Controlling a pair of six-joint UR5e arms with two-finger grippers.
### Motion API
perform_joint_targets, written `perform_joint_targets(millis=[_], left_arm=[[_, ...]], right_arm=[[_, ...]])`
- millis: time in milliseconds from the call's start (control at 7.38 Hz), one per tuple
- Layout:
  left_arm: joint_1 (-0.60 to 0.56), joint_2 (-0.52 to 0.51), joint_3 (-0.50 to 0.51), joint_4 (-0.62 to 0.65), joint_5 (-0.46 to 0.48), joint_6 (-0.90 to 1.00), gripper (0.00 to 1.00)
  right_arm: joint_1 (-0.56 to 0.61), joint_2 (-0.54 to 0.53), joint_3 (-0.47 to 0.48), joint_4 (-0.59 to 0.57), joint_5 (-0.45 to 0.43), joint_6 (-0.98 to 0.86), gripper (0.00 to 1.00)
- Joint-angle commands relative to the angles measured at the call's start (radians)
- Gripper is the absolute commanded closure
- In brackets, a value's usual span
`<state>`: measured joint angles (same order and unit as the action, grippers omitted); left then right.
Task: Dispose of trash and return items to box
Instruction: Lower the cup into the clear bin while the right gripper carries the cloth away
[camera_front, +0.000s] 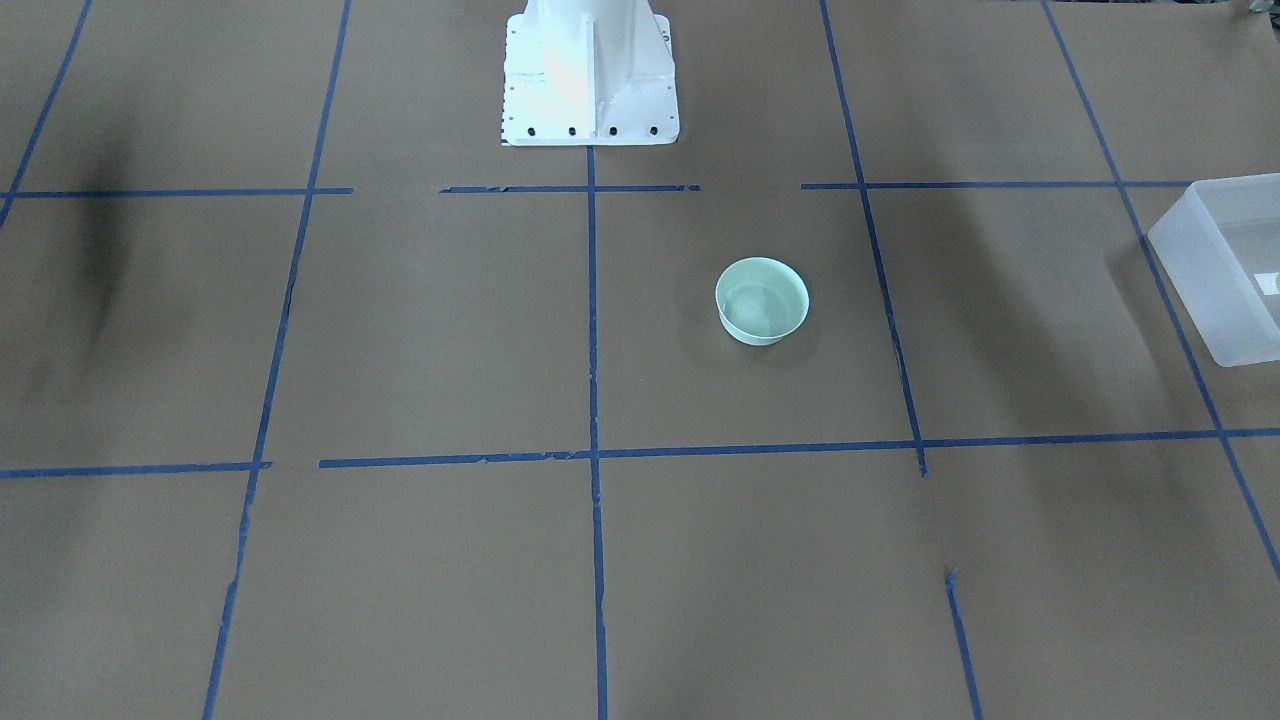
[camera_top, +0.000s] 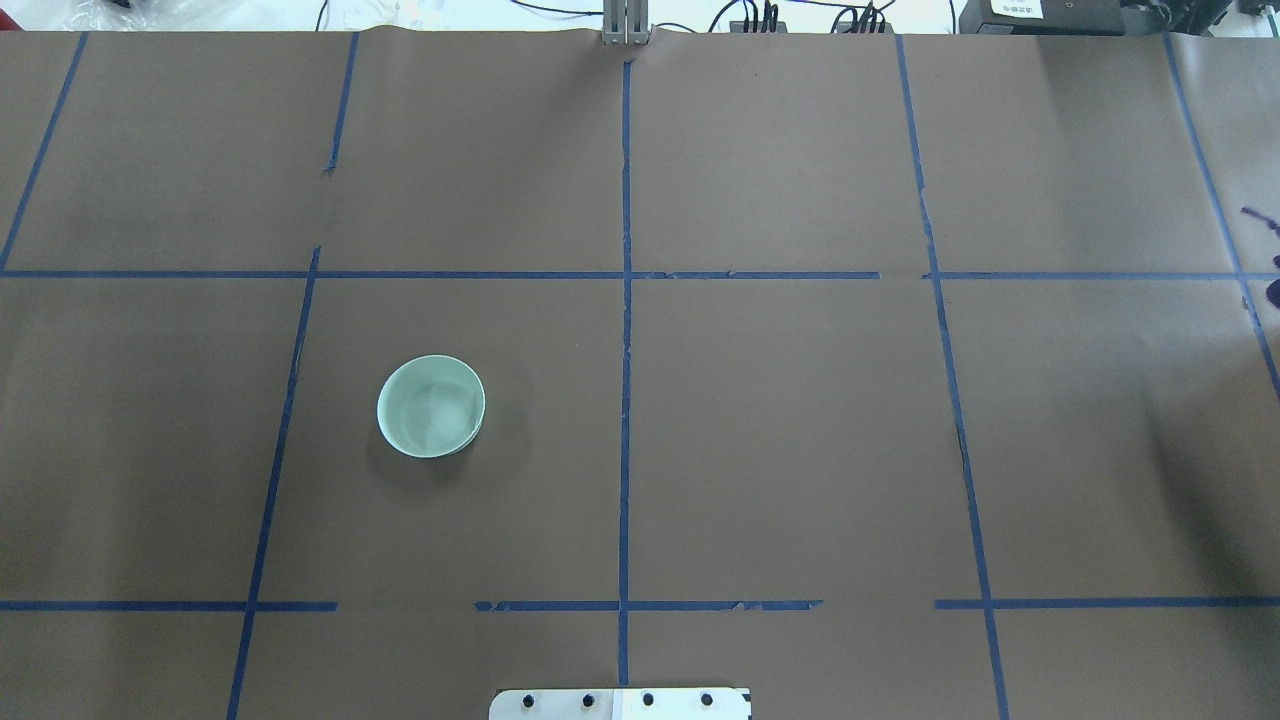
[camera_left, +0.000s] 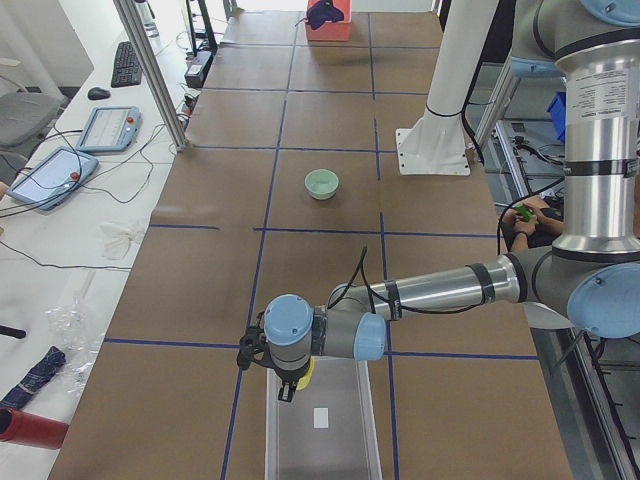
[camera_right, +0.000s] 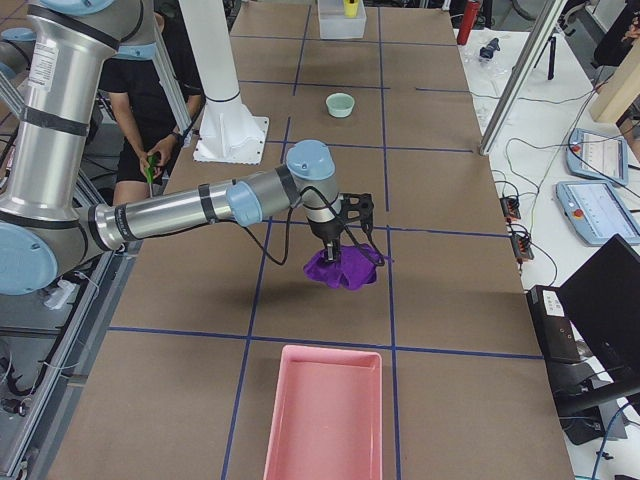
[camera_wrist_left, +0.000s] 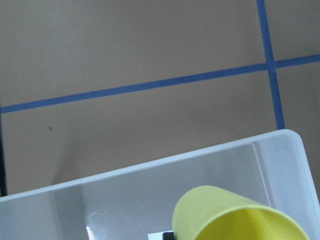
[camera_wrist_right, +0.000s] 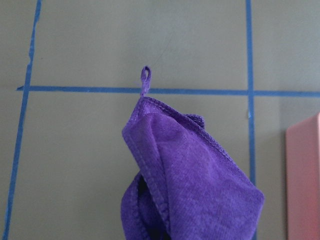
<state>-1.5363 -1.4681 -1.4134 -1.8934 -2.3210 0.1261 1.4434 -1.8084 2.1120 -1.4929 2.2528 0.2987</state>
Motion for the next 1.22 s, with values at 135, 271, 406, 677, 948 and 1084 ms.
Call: perform_joint_targets(millis=[135,271,406,677,948,1084], left_arm=[[0.071,0.003,0.096,-0.102,-0.034,-0.003,1.0],[0.076,0.003,0.105,-0.108,-0.034,-0.003,0.82],[0.084,0.003,0.105,-0.119,-0.032,0.001,0.1],[0.084,0.015,0.087,-0.159,-0.02,0.006,0.0],[0.071,0.05,-0.11,-0.151,0.079,-0.003,0.0],[0.053,0.07,-0.216,-0.136,0.258,-0.006,0.0]], right_arm=[[0.199,0.083,0.006,-0.211,-0.012,-0.313,1.0],[0.236,0.084,0.005,-0.214,-0.018,-0.361,1.0],[0.267,0.084,0.005,-0.214,-0.051,-0.404,1.0],[0.293,0.099,0.005,-0.214,-0.136,-0.472,1.0],[0.302,0.101,-0.001,-0.214,-0.179,-0.519,1.0],[0.304,0.101,-0.006,-0.214,-0.206,-0.527,1.0]])
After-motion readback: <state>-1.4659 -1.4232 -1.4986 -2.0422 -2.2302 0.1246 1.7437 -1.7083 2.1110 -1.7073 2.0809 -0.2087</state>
